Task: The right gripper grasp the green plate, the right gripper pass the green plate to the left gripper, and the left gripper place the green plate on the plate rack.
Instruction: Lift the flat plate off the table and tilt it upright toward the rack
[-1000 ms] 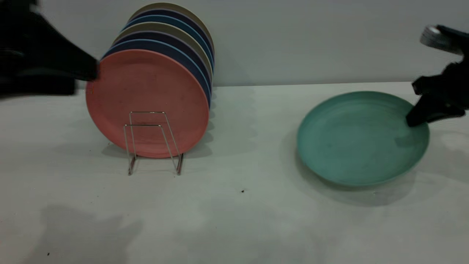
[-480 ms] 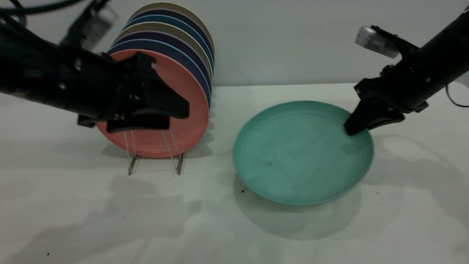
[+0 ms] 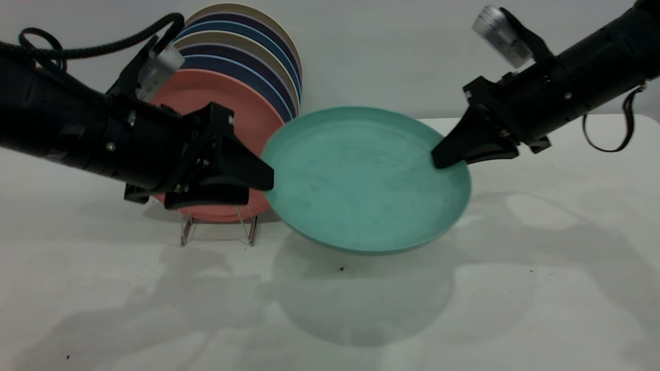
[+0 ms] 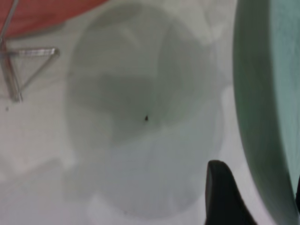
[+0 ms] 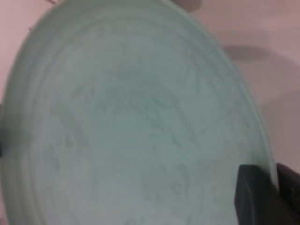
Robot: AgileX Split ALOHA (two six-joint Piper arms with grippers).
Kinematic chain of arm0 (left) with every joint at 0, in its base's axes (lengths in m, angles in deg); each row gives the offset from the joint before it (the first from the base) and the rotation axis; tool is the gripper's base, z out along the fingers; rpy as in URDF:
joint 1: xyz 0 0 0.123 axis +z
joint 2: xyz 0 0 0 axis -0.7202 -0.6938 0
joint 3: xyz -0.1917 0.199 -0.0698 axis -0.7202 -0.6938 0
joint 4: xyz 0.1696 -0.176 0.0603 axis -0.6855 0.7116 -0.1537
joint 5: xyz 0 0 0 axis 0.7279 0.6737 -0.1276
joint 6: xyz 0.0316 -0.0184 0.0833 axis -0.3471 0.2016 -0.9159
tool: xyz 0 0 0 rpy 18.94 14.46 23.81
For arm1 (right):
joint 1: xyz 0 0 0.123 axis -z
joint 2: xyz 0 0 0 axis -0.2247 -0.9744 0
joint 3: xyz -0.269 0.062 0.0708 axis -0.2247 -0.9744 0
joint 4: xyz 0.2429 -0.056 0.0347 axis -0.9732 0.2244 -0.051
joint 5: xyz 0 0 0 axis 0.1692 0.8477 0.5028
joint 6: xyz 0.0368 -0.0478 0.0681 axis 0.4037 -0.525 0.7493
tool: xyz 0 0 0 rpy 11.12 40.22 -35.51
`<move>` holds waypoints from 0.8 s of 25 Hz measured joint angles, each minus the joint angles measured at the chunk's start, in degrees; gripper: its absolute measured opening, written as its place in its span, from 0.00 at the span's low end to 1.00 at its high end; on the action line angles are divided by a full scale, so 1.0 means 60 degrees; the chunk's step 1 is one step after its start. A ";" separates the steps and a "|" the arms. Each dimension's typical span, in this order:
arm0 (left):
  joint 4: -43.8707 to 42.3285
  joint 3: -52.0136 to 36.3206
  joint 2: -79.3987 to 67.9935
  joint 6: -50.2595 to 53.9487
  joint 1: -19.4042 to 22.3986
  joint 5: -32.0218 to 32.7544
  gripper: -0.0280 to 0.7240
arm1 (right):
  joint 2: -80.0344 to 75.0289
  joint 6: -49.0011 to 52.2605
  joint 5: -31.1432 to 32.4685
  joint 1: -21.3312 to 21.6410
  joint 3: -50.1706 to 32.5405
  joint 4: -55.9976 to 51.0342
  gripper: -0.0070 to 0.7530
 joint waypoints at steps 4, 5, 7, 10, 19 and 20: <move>0.0019 0.0104 0.0000 -0.0040 0.0000 0.0018 0.55 | 0.0000 -0.0129 0.0155 -0.0419 0.0000 -0.0424 0.03; 0.0019 0.0104 -0.0008 -0.0040 0.0000 0.0017 0.55 | 0.0000 -0.0218 0.0250 -0.0517 0.0000 -0.0584 0.03; 0.0019 0.0104 -0.0008 -0.0040 0.0000 0.0017 0.54 | 0.0000 -0.0410 0.0436 -0.0662 0.0000 -0.0933 0.03; 0.0040 0.0104 -0.0008 -0.0040 0.0000 0.0025 0.49 | 0.0000 -0.0522 0.0540 -0.0758 0.0000 -0.1365 0.04; 0.0050 0.0121 -0.0008 -0.0198 -0.0023 -0.0527 0.22 | 0.0000 -0.0359 0.0524 -0.0704 0.0000 -0.0890 0.59; 0.0050 0.0121 -0.0008 -0.0314 -0.0023 -0.0709 0.22 | 0.0000 -0.0359 0.0588 -0.0666 0.0000 -0.0819 0.67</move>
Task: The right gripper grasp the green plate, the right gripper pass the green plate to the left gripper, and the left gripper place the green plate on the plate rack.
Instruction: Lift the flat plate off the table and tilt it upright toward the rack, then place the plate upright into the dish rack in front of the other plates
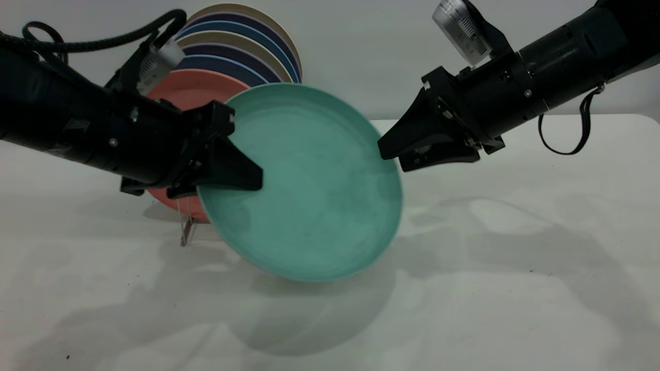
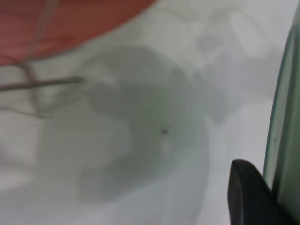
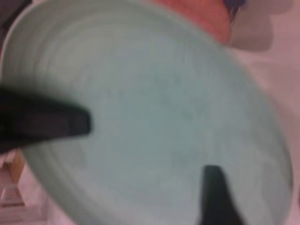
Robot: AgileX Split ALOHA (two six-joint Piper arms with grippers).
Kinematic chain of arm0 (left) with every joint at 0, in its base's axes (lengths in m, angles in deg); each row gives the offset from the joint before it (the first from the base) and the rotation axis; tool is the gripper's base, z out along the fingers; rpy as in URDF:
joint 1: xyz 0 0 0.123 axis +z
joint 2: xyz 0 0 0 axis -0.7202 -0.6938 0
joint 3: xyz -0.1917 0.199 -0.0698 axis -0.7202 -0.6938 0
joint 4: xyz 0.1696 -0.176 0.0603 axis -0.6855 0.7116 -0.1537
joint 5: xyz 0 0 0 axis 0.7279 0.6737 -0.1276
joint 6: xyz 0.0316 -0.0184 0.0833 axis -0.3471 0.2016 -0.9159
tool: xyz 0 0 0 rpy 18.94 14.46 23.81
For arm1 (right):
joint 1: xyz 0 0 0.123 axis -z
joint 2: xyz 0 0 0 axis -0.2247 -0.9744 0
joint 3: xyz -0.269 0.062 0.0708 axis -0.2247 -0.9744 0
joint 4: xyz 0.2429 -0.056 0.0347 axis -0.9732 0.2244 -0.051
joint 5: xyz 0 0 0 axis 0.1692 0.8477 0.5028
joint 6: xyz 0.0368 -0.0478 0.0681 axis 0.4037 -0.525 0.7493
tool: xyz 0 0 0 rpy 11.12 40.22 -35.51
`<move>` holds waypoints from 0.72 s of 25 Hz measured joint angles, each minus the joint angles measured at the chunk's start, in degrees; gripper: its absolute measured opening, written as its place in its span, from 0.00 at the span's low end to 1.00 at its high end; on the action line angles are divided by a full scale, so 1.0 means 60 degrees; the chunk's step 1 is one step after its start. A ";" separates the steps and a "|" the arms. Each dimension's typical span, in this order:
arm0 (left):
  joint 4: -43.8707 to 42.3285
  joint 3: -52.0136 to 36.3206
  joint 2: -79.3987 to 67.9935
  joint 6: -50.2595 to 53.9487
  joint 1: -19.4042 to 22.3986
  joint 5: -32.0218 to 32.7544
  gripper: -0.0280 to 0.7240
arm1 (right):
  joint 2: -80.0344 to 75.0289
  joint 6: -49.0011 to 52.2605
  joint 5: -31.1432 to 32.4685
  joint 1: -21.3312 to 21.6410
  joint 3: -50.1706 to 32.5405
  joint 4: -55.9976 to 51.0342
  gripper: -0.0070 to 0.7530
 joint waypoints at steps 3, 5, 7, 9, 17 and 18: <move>-0.0414 0.0121 0.0024 -0.0332 0.0000 -0.0303 0.22 | 0.0126 0.0125 0.0182 0.0378 0.0000 0.0498 0.90; -0.1359 0.0364 0.0106 -0.0052 0.0000 -0.0349 0.22 | 0.0315 0.0292 0.0299 0.0774 0.0000 0.0814 0.95; -0.2711 0.0819 0.0287 0.0684 0.0000 -0.0337 0.22 | 0.0522 0.0497 0.0464 0.1216 0.0000 0.1074 0.95; -0.4652 0.1419 0.0461 0.1832 0.0000 -0.0124 0.22 | 0.0664 0.0620 0.0654 0.1698 0.0000 0.1161 0.92; -1.2375 0.4885 0.0533 0.5067 0.0000 0.2532 0.22 | 0.0740 0.0978 0.0885 0.2646 0.0000 0.2254 0.75; -1.2879 0.5225 0.0533 0.5044 0.0000 0.2785 0.22 | 0.0740 0.1018 0.0874 0.2654 0.0000 0.2372 0.75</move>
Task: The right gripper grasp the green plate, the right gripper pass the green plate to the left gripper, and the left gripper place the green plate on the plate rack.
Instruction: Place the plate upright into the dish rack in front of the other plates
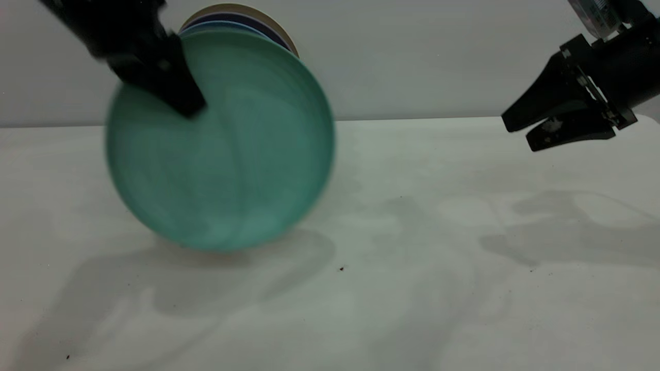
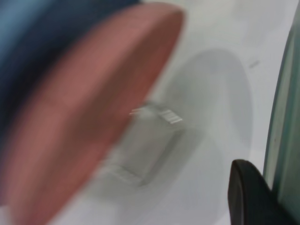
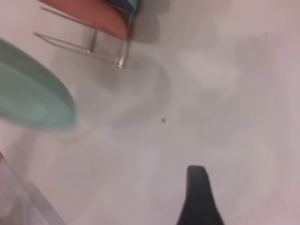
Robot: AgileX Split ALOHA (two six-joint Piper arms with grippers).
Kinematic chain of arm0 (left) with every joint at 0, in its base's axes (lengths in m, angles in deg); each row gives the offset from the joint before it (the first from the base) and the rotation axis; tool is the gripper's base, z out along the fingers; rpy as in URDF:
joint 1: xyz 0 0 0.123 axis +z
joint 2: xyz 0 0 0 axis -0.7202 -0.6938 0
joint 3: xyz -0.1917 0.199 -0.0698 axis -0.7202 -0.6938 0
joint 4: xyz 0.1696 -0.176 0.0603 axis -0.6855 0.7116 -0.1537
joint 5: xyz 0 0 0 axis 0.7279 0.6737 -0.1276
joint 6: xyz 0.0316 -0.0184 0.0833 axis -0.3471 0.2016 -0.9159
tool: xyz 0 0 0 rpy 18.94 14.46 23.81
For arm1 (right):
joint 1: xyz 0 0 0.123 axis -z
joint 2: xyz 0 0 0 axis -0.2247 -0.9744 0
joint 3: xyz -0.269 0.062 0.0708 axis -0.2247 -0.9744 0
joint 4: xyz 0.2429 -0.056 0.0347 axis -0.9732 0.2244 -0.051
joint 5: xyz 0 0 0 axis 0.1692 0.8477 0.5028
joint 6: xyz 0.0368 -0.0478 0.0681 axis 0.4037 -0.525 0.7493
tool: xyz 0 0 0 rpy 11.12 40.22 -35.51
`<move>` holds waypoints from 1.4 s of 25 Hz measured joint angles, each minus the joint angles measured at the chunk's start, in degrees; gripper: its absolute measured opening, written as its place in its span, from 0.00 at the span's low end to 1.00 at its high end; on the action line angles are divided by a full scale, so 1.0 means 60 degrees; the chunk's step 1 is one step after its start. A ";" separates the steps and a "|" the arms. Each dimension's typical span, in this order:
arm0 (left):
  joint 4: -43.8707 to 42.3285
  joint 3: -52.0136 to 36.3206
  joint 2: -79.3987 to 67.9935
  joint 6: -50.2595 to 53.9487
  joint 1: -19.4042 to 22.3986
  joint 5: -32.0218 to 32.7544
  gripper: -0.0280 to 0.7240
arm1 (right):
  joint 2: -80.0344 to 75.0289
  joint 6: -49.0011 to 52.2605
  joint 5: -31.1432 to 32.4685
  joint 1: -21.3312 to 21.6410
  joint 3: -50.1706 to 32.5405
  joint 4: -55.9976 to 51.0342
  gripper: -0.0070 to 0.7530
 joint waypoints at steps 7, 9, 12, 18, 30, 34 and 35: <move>-0.1253 0.1645 0.0000 -0.2979 0.0000 0.0524 0.22 | 0.0000 0.0203 -0.0107 0.0006 0.0000 0.0394 0.74; -0.1188 0.1694 0.0000 -0.4053 0.0000 0.0573 0.22 | 0.0000 0.0226 -0.0107 0.0006 0.0000 0.0465 0.74; -0.1177 0.1694 0.0000 -0.4807 0.0000 0.0637 0.22 | 0.0000 0.0243 -0.0107 0.0006 0.0000 0.0495 0.74; -0.1186 0.1694 0.0000 -0.4914 0.0000 0.0295 0.22 | 0.0000 0.0255 -0.0114 0.0006 0.0000 0.0515 0.74; -0.2679 0.1694 -0.0078 -0.3723 0.0000 -0.0182 0.22 | 0.0000 0.0255 -0.0114 0.0006 0.0000 0.0554 0.74; -0.2770 0.1694 -0.0273 -0.3597 0.0000 -0.0340 0.22 | 0.0000 0.0262 -0.0114 0.0006 0.0000 0.0554 0.74; -0.2781 0.1694 -0.0329 -0.3586 0.0000 -0.0379 0.22 | 0.0000 0.0262 -0.0114 0.0006 0.0000 0.0554 0.74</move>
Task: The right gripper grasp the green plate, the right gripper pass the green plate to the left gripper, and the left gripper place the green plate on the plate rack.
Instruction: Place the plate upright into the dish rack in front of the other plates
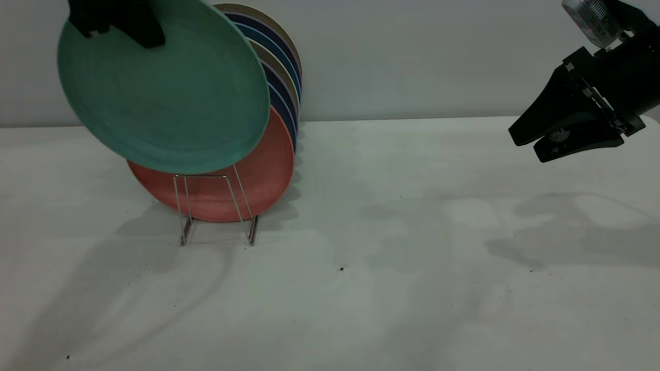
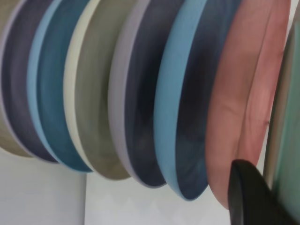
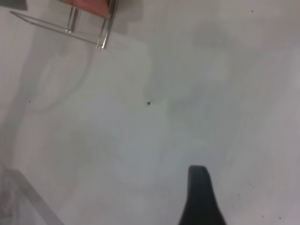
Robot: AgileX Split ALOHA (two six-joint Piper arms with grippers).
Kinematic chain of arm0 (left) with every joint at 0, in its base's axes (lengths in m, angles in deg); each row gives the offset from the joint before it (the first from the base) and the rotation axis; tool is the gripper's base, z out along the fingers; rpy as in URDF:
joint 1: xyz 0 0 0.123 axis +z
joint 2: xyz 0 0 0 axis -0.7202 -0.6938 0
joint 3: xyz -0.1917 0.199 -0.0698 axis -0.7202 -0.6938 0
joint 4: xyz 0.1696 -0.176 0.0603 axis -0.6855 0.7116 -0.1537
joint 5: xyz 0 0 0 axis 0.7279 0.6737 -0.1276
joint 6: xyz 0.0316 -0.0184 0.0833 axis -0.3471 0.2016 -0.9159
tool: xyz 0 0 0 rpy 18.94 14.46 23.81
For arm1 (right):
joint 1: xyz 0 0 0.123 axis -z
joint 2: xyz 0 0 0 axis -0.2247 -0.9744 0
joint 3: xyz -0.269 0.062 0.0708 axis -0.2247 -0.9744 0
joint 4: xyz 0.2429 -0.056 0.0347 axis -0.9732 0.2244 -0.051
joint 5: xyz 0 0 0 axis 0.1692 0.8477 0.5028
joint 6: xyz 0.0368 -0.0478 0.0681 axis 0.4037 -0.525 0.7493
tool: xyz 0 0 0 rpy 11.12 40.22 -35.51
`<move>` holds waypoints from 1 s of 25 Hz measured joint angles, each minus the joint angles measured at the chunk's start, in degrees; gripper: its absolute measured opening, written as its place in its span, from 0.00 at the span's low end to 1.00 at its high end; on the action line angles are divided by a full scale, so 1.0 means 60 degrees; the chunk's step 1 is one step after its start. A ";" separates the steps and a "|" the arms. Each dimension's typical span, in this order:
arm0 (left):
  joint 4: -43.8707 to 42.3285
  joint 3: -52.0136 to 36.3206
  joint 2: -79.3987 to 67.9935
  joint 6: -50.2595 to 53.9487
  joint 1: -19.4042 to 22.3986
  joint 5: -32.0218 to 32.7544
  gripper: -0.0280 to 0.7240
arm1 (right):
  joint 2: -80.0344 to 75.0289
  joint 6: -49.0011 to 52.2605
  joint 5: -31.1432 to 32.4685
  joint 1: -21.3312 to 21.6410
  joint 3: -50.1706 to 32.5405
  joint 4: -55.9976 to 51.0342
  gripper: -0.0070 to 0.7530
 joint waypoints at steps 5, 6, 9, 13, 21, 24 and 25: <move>0.0007 0.0000 -0.0175 0.0025 0.0000 -0.0139 0.22 | 0.0000 0.0000 0.0000 0.0000 0.0000 0.0003 0.74; 0.0029 0.0000 -0.0210 0.0025 0.0000 -0.0139 0.22 | 0.0000 0.0000 0.0000 0.0000 0.0000 0.0003 0.74; 0.0172 0.0000 -0.0441 0.0025 0.0000 -0.0139 0.22 | 0.0000 0.0000 -0.0019 0.0000 0.0000 0.0003 0.74; 0.0505 0.0000 -0.0907 0.0016 0.0000 -0.0237 0.22 | 0.0000 0.0000 -0.0040 0.0000 0.0000 0.0010 0.74; 0.0630 0.0000 -0.1365 0.0000 0.0000 -0.0359 0.25 | 0.0000 0.0000 -0.0109 0.0000 0.0000 0.0208 0.74; 0.0650 0.0000 -0.1422 0.0000 0.0000 -0.0329 0.38 | 0.0000 0.0000 -0.0130 0.0000 0.0000 0.0208 0.74; 0.0662 0.0000 -0.1422 0.0000 0.0000 -0.0290 0.45 | 0.0000 0.0000 -0.0139 0.0000 0.0000 0.0208 0.74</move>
